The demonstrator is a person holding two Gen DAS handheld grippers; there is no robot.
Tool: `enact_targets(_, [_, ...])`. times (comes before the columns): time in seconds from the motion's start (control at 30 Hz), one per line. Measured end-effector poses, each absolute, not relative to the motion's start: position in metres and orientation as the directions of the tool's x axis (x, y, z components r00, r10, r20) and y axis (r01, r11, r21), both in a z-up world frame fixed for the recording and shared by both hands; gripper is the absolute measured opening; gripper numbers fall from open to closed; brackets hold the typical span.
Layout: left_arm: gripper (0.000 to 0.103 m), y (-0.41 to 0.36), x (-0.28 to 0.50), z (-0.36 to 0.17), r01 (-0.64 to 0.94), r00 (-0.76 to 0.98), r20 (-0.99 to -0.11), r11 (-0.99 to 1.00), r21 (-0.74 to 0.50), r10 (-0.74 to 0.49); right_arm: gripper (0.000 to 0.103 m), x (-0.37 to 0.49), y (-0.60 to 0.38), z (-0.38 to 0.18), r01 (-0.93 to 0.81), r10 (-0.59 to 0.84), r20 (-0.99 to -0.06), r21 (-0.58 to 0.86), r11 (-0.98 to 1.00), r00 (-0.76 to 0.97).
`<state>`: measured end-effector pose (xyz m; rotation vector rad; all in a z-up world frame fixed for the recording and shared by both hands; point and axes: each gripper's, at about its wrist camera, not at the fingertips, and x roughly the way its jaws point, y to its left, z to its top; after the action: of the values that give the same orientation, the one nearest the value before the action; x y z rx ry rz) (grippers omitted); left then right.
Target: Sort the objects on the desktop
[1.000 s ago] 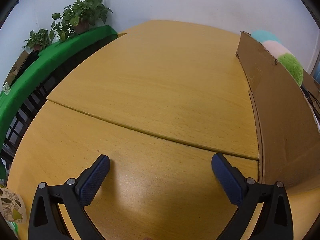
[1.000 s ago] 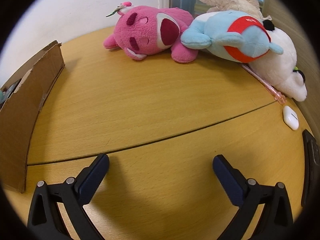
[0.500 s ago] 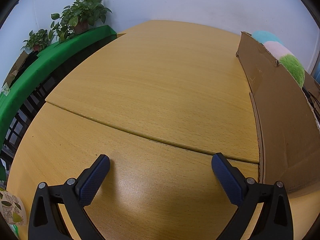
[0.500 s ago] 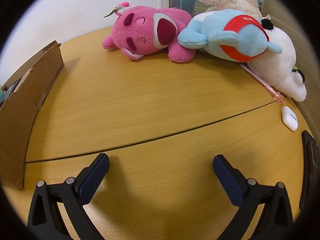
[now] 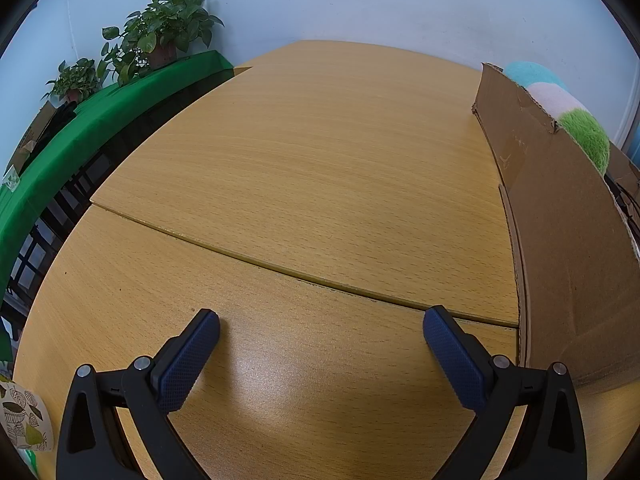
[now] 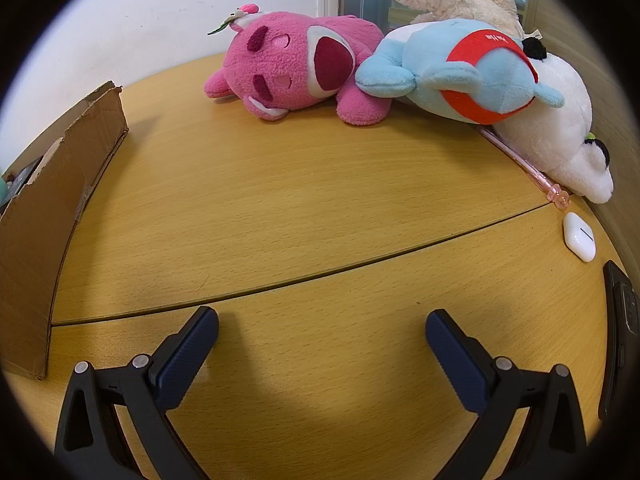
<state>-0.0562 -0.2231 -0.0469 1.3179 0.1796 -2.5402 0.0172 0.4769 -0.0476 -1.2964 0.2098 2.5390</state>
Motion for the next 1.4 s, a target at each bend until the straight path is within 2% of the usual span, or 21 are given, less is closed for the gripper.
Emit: enact_targets(1.4, [0.103, -0.2248, -0.0568, -0.0468, 0.296, -0.551, -0.815, -0.955, 0.013, -0.181, 0.103, 0.02, 0.4775, -0.047, -0.309, 0.179, -0.81, 0.002, -0.951, -0.559])
